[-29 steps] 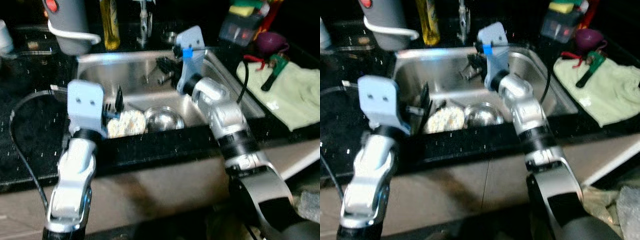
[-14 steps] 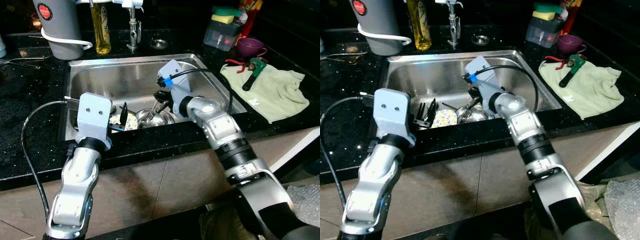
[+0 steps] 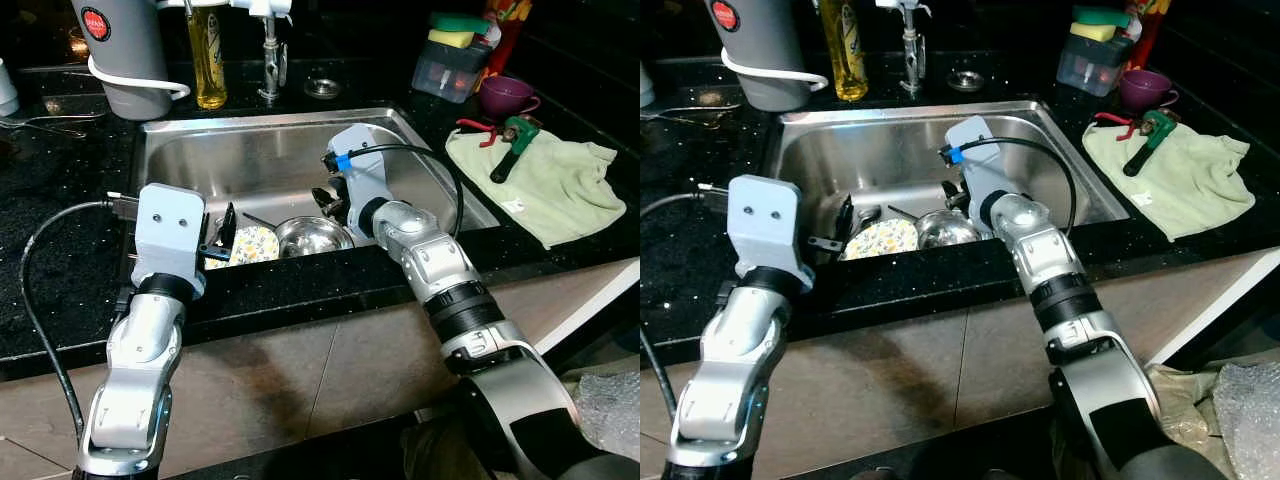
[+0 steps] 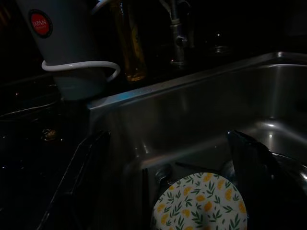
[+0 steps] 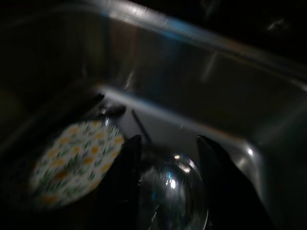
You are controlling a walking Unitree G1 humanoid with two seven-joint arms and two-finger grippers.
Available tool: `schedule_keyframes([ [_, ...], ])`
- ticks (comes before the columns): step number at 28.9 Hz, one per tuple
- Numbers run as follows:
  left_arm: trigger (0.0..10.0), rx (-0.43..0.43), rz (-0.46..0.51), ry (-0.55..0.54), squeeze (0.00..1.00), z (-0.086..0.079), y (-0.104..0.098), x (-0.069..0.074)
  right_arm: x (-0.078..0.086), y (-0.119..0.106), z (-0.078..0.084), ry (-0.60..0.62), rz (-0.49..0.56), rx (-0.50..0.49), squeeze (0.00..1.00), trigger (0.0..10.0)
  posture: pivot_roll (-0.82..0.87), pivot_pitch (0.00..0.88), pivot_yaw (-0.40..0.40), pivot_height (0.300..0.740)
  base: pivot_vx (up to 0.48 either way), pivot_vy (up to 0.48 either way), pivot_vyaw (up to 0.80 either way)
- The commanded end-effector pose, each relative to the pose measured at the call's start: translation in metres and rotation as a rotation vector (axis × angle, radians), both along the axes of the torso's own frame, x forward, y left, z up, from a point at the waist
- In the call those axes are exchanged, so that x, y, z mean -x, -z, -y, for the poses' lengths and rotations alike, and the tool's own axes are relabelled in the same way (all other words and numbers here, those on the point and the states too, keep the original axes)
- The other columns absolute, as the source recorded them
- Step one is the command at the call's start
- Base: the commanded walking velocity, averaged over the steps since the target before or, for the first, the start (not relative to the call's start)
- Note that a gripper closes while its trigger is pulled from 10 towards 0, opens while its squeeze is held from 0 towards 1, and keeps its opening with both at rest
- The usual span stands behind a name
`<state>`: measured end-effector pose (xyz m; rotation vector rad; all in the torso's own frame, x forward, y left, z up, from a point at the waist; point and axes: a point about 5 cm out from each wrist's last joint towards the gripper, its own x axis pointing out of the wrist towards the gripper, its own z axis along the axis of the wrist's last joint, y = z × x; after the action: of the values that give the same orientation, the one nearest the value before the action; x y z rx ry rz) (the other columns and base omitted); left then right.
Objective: Kitchen organization
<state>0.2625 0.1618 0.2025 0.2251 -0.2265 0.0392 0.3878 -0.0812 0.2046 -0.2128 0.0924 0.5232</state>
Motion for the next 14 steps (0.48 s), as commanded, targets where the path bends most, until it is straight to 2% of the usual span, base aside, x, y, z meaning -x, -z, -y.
schedule_keyframes([
  [1, 10.0, -0.013, -0.01, -0.003, 0.0, 0.0, 0.001, -0.001, -0.002, -0.01, 0.006, 0.022, 0.05, -0.133, 0.95, 10.0, 0.07, 0.035, -0.075, 0.732, 0.0, 0.0, 0.0],
  [2, 10.0, -0.013, -0.01, -0.003, 0.0, 0.0, 0.001, -0.001, -0.002, -0.01, 0.006, 0.022, 0.05, -0.133, 0.95, 10.0, 0.07, 0.035, -0.075, 0.732, 0.0, 0.0, 0.0],
  [3, 10.0, -0.006, 0.0, -0.003, 0.0, 0.001, -0.001, -0.001, -0.001, -0.03, 0.005, -0.014, 0.1, -0.346, 0.0, 10.0, 0.07, 0.035, -0.075, 0.732, 0.0, 0.0, 0.0],
  [4, 10.0, 0.008, 0.011, -0.002, 0.0, 0.002, -0.003, -0.002, 0.002, -0.041, 0.005, -0.052, 0.13, -0.475, 0.0, 10.0, 0.06, 0.032, -0.074, 0.732, 0.0, 0.0, 0.0],
  [5, 10.0, 0.008, 0.011, -0.002, 0.0, 0.002, -0.003, -0.002, 0.002, -0.041, 0.005, -0.052, 0.13, -0.475, 0.0, 10.0, 0.06, 0.032, -0.074, 0.732, 0.0, 0.0, 0.0],
  [6, 10.0, 0.017, 0.016, 0.001, 0.0, 0.002, -0.005, -0.002, 0.004, -0.047, 0.006, -0.077, 0.138, -0.56, 0.0, 10.0, 0.06, 0.036, -0.074, 0.732, 0.0, 0.0, 0.0],
  [11, 10.0, 0.042, 0.026, 0.001, 0.0, 0.003, -0.007, -0.003, 0.007, -0.052, 0.006, -0.108, 0.141, -0.68, 0.0, 10.0, 0.06, 0.035, -0.068, 0.732, 0.0, 0.0, 0.0],
  [14, 10.0, 0.046, 0.029, 0.001, 0.0, 0.003, -0.009, -0.003, 0.008, -0.053, 0.007, -0.114, 0.138, -0.708, 0.0, 10.0, 0.07, 0.037, -0.065, 0.732, 0.0, 0.0, 0.0],
])
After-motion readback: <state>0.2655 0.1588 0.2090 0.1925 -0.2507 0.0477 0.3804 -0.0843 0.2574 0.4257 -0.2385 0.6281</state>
